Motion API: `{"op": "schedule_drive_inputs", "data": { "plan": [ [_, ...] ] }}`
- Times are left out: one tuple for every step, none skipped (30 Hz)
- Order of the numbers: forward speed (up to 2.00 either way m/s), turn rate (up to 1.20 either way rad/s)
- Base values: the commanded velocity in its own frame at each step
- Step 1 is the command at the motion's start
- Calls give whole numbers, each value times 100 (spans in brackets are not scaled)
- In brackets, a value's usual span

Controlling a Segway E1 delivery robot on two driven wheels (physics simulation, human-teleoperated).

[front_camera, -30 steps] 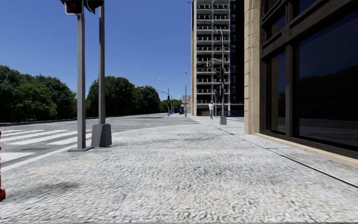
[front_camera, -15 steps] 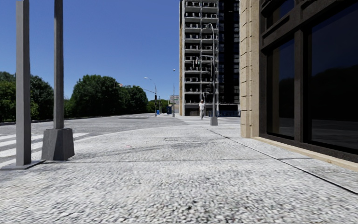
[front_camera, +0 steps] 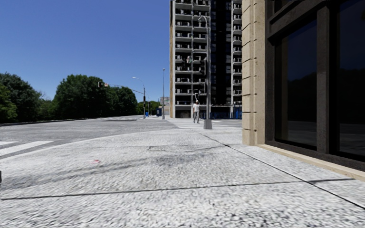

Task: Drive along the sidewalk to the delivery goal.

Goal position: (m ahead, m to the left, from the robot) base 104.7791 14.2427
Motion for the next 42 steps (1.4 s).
{"op": "schedule_drive_inputs", "data": {
  "plan": [
    [200, -28],
    [200, -28],
    [200, -28],
    [200, -28],
    [200, -28],
    [200, -28],
    [200, -28],
    [200, -28],
    [200, -28],
    [200, -28],
    [200, -28],
    [200, -18],
    [200, -18],
    [200, -1],
    [200, 0],
    [200, 0],
    [200, 0],
    [200, 0],
    [200, 0],
    [200, 0],
    [200, 0],
    [200, 0],
    [200, 0],
    [200, 0],
    [200, 0],
    [200, 0],
    [200, 0],
    [200, 0],
    [200, 0],
    [200, 0],
    [200, 0],
    [200, 0],
    [200, 0],
    [200, 0],
    [200, 0],
    [200, 0],
    [200, 0],
    [200, 0],
    [200, 0],
    [200, 0],
    [200, 0],
    [200, 0]
  ]
}}
